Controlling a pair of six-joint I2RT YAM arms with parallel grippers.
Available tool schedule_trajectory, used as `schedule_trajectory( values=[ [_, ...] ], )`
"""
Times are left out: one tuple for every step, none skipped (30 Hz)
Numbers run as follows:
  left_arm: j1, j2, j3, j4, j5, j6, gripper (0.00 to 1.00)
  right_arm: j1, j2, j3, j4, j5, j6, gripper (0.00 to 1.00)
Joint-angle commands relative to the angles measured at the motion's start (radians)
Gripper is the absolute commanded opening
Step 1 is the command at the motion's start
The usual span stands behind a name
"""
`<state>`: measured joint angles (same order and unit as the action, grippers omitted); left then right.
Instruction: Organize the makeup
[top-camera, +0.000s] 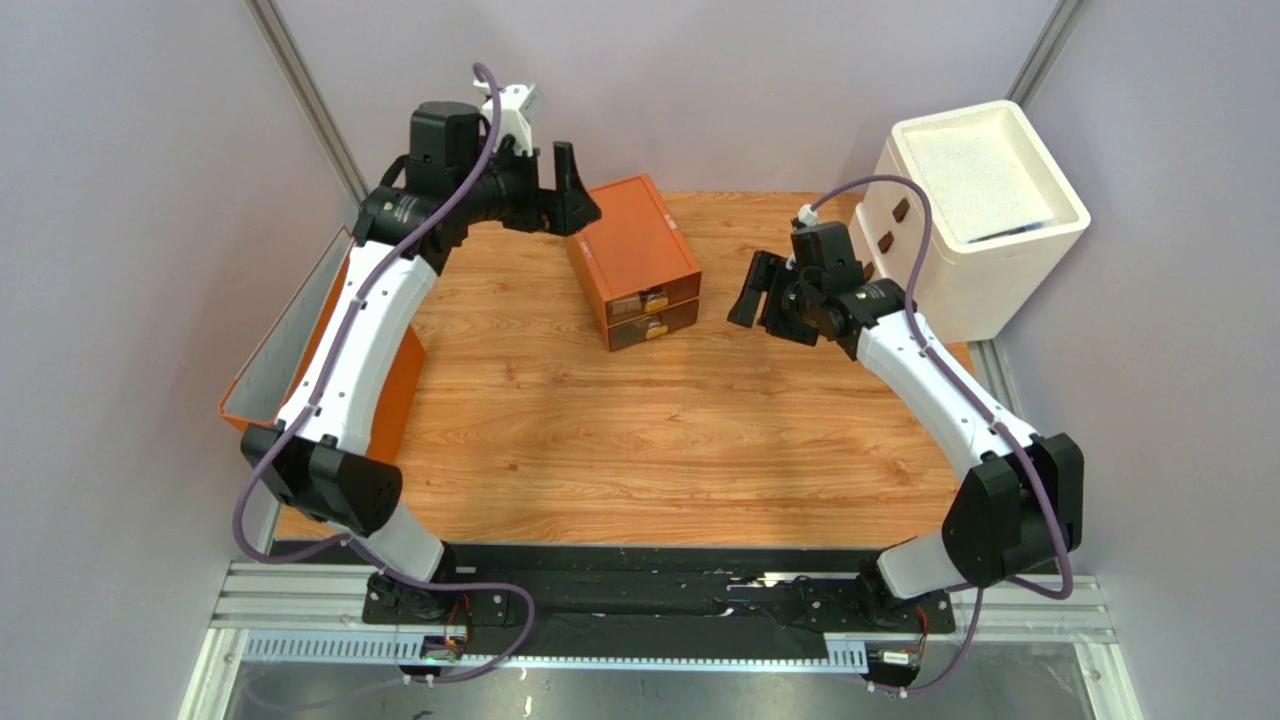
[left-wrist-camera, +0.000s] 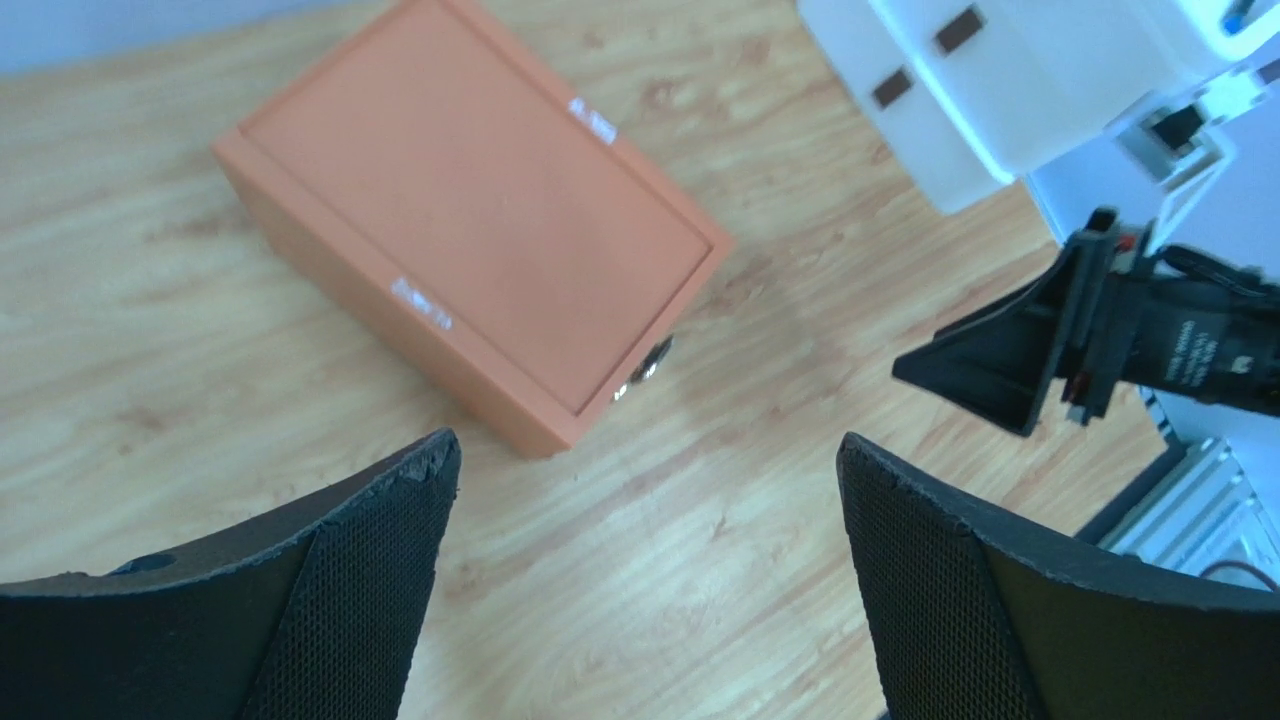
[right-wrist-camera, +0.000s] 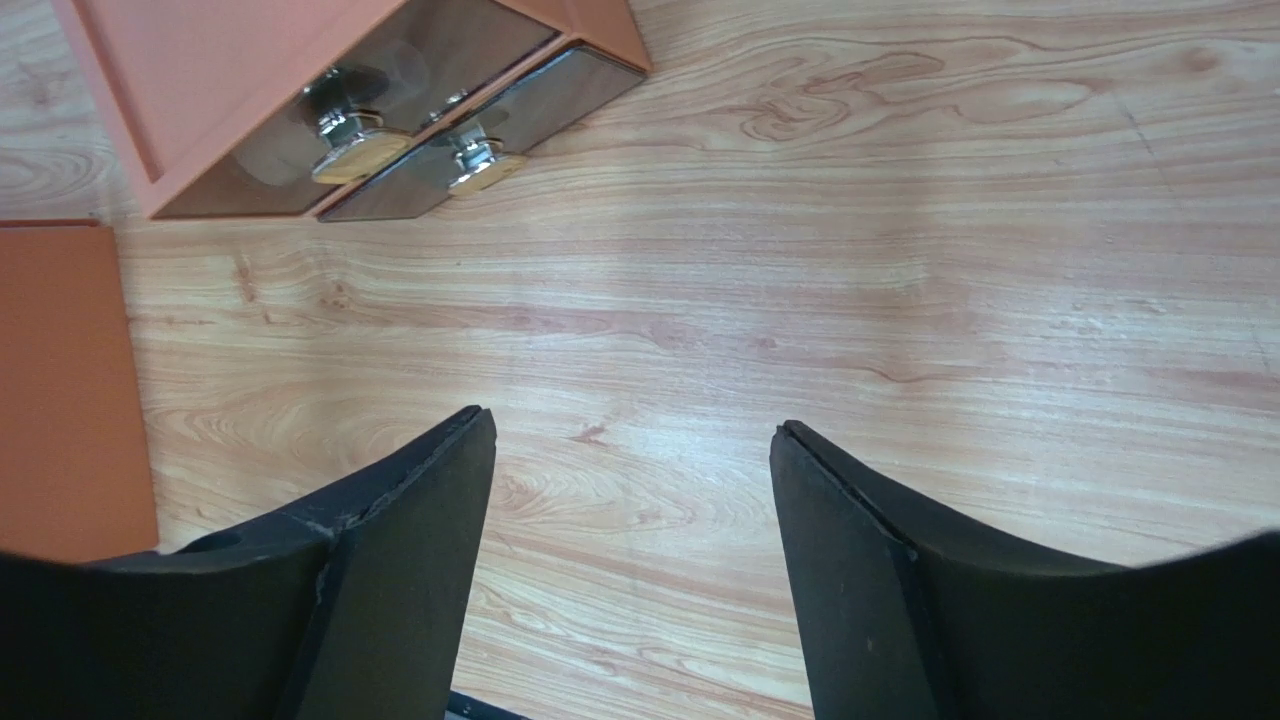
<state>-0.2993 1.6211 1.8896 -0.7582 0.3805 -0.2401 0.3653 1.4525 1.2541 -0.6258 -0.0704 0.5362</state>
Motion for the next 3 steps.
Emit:
schedule_trajectory(
  values=[
    [-0.001, -0.032, -0.037, 0.072, -0.005, 0.030, 0.99, 0.001, -0.034, 0.004, -0.026, 0.049, -0.039, 0.75],
    [0.000, -0.033, -0.043, 0.076, 0.009, 0.028, 0.99, 0.001, -0.035, 0.004, -0.029, 0.049, -0.038, 0.80],
    [0.000, -0.036, -0.046, 0.074, 0.008, 0.024, 0.99, 0.001, -0.037, 0.005, -0.029, 0.049, -0.038, 0.81]
  ],
)
